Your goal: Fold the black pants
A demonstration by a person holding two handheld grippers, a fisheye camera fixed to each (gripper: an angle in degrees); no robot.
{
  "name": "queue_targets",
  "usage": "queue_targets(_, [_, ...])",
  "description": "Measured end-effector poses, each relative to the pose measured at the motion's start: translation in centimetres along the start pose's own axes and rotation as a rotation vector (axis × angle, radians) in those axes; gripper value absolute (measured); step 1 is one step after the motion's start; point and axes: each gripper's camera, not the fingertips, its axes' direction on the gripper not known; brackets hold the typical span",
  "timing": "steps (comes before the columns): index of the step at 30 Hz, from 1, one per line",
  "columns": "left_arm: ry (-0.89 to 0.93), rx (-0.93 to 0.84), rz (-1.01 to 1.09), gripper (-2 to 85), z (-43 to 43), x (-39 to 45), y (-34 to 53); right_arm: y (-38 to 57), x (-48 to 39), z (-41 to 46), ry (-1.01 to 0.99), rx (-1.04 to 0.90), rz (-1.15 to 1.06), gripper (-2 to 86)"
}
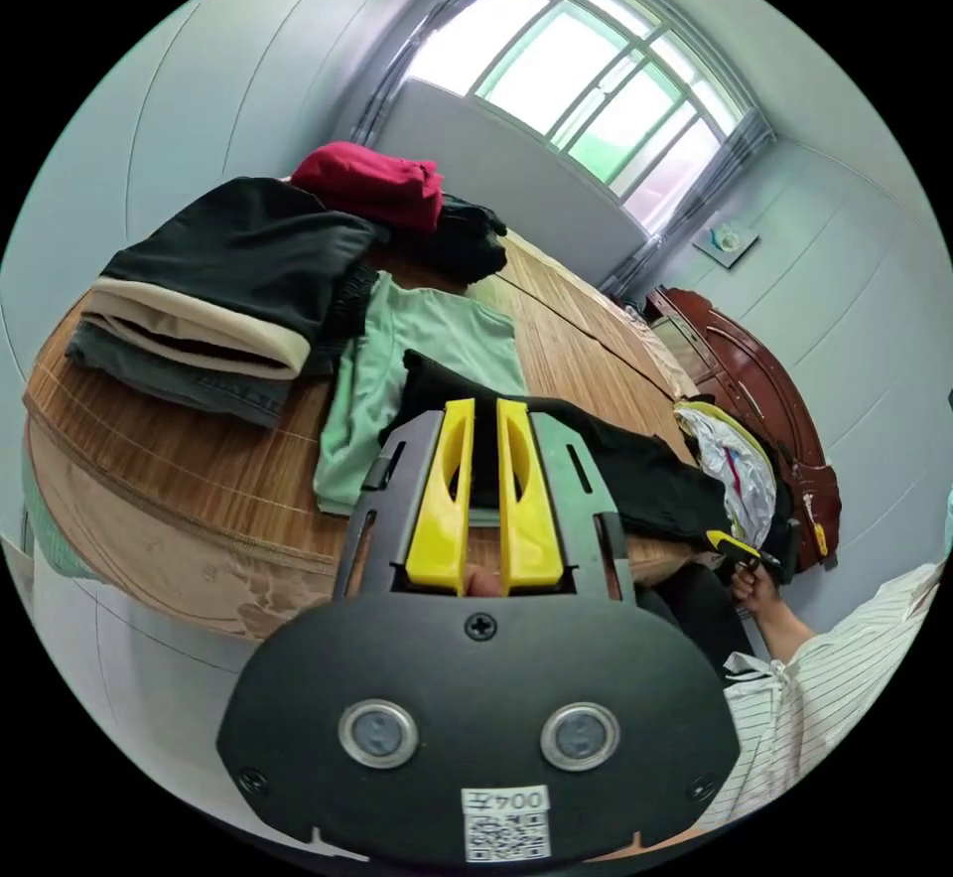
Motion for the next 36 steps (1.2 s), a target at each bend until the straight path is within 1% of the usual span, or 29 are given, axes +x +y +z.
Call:
queue_targets(3, [0.001,-0.066,0.062,1.2,2.9,4.4,3.2,-0.8,-3.7,2.0,-0.002,0.011,-0.12,6.5])
queue_targets(5, [0.034,-0.063,0.047,1.3,3.6,6.1,5.4,-2.3,-7.8,4.2,0.005,0.004,-0.249,6.5])
queue_targets(7, [0.078,-0.027,-0.016,1.3,3.6,7.1,8.1,-3.6,-11.0,6.0,-0.007,0.005,-0.329,6.5])
queue_targets(9, [0.148,0.031,-0.138,1.4,3.3,7.4,12.1,-5.0,-14.3,7.9,-0.032,0.003,-0.402,6.6])
queue_targets(13, [0.152,0.085,-0.254,1.0,2.0,7.8,17.7,-7.6,-21.5,13.0,-0.072,-0.035,-0.548,8.0])
queue_targets(17, [0.188,0.118,-0.369,0.6,0.6,7.5,22.4,-8.6,-27.9,18.0,-0.033,-0.092,-0.702,8.6])
queue_targets(23, [0.162,0.091,-0.347,0.3,-1.6,7.4,22.3,-9.5,-32.4,22.0,0.081,-0.13,-0.804,7.8])
queue_targets(28, [0.15,0.088,-0.342,0.3,-2.6,7.4,21.3,-9.7,-33.2,22.5,0.11,-0.134,-0.846,1.4])
queue_targets(30, [0.138,0.1,-0.34,0.3,-3.4,7.5,20.6,-10.4,-33.5,20.8,0.096,-0.112,-0.86,0.9])
queue_targets(32, [0.128,0.109,-0.336,0.3,-4.0,7.5,20.0,-11.3,-33.2,17.8,0.036,-0.113,-0.876,0.9])
queue_targets(34, [0.114,0.107,-0.339,0.3,-4.3,7.4,19.3,-11.7,-32.9,17.3,-0.014,-0.166,-0.886,1.7])
queue_targets(36, [0.107,0.102,-0.352,0.3,-4.1,7.2,17.7,-11.6,-32.8,18.5,-0.019,-0.229,-0.899,3.3])
